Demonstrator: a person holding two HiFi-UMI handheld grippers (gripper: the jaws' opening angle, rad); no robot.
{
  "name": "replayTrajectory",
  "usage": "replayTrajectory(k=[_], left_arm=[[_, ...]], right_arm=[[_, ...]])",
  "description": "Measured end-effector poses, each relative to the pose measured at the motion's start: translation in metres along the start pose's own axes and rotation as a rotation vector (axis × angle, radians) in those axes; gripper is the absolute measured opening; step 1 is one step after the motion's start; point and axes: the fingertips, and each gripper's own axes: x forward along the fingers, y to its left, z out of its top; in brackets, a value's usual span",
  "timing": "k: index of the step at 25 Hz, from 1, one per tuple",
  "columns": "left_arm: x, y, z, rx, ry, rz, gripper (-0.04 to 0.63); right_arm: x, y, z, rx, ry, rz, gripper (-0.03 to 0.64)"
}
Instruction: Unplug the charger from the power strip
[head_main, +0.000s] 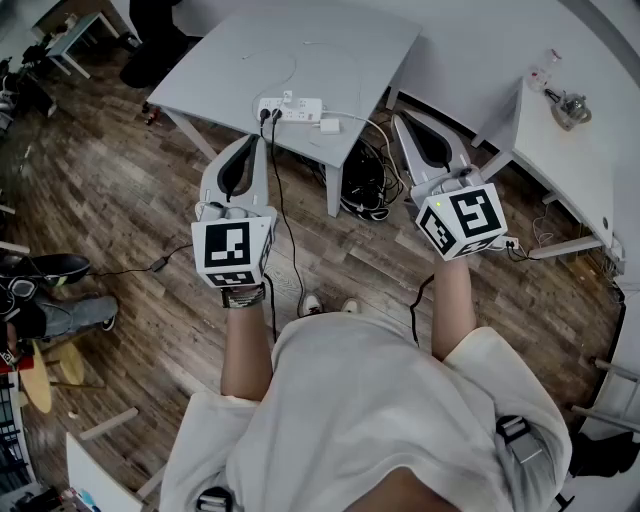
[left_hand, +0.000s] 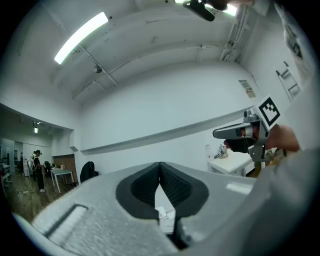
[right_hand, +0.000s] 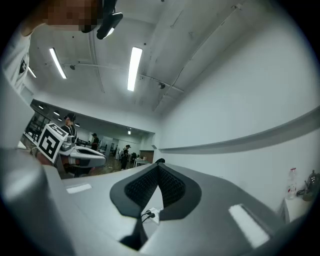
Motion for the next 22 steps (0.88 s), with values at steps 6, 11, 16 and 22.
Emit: replayTrajectory(k=[6,11,16,22], left_arm=[[-0.006,0.002,-0.003,-0.009,0.004,0.003,0.002],[-0.003,0.002,-0.003,-0.015,0.005,0.009,0.002],[0.0,-0.002,0.001,-0.012,0.005,0.042,0.002],[-0.002,-0.005,-0.005,-0.015,0.025,0.074,0.002]], right_arm=[[-0.001,0.008,-0.001,-0.006,0.011,0.001,0.002],[-0.002,0.006,0.002,-0.01,-0.002,0.008,0.002],[-0.008,-0.004,0.001,-0.02,-0.01,0.023,0.003],[-0.005,-0.012,-0.012,0.01,0.004,0.041,0.003]])
